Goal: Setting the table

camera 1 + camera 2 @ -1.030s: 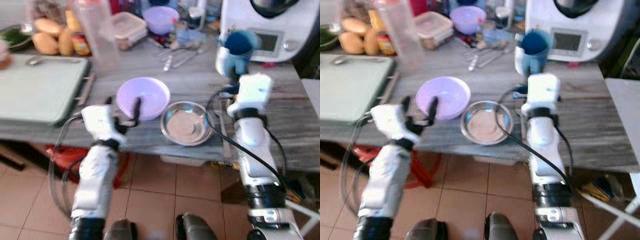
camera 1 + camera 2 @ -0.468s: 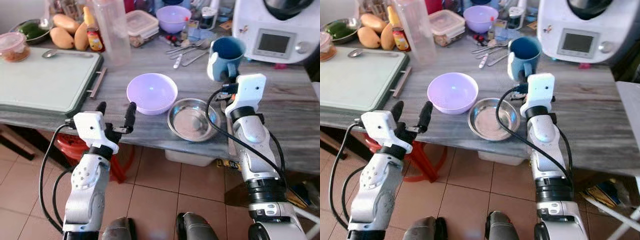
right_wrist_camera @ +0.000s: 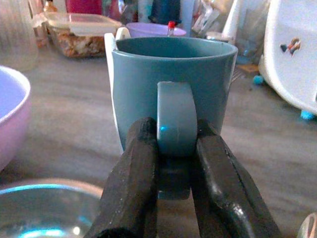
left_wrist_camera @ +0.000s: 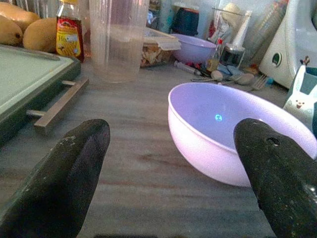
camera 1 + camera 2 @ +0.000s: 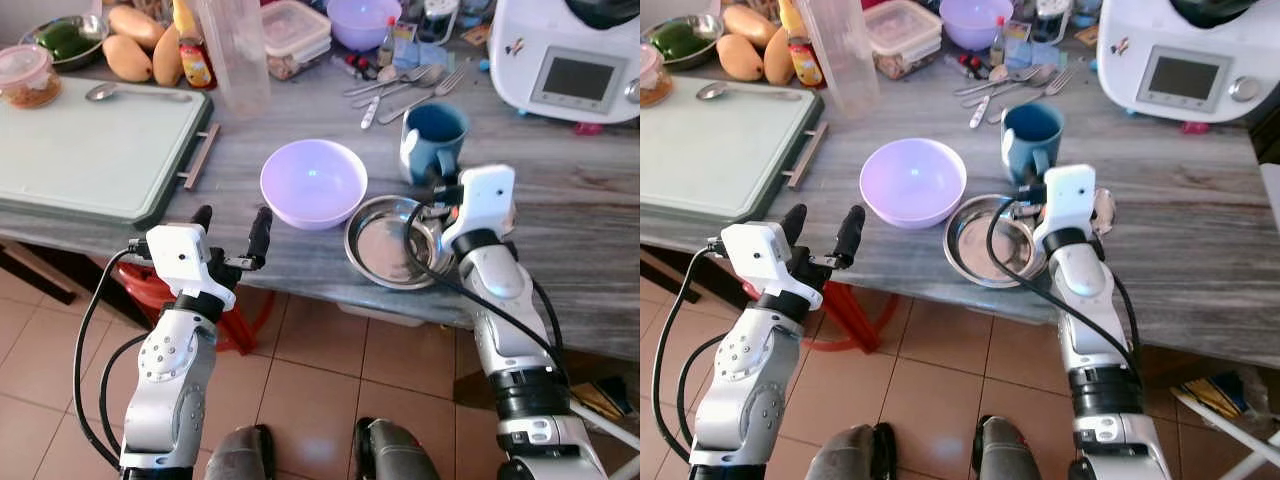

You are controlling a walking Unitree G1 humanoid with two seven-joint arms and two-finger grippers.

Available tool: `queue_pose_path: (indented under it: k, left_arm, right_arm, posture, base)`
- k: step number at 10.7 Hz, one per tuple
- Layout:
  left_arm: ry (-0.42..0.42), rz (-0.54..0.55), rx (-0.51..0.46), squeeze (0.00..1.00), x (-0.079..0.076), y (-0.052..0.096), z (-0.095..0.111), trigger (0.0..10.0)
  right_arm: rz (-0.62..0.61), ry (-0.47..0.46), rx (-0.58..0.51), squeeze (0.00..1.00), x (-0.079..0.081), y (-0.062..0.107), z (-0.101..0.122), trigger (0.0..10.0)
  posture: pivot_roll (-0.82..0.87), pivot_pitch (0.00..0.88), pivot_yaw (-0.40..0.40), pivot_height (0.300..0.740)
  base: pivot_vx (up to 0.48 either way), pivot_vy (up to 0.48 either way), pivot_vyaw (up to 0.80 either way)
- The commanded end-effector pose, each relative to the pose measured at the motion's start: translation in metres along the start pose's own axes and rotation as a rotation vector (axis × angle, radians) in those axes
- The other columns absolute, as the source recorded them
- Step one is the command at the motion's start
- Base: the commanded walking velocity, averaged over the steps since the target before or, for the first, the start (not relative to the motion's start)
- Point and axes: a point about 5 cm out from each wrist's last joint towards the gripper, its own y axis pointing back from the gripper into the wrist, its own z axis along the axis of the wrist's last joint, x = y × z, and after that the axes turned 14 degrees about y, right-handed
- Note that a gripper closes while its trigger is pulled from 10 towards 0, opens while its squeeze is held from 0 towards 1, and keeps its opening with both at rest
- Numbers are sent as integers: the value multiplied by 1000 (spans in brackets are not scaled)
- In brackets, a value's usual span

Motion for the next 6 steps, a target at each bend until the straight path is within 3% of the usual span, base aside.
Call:
queue_pose_path:
  k: [1,6]
  left_arm:
    - [-5,5,2,0,0,4,2,10000]
    - [-7,-1,19,0,-1,3,0,10000]
  right_arm:
    - [25,-7,13,0,3,4,-3,10000]
    - [35,45,33,0,-3,19,-11,10000]
  posture:
    - [10,229,34,740]
    - [-4,233,40,740]
  base:
    - [0,0,0]
    - [0,0,0]
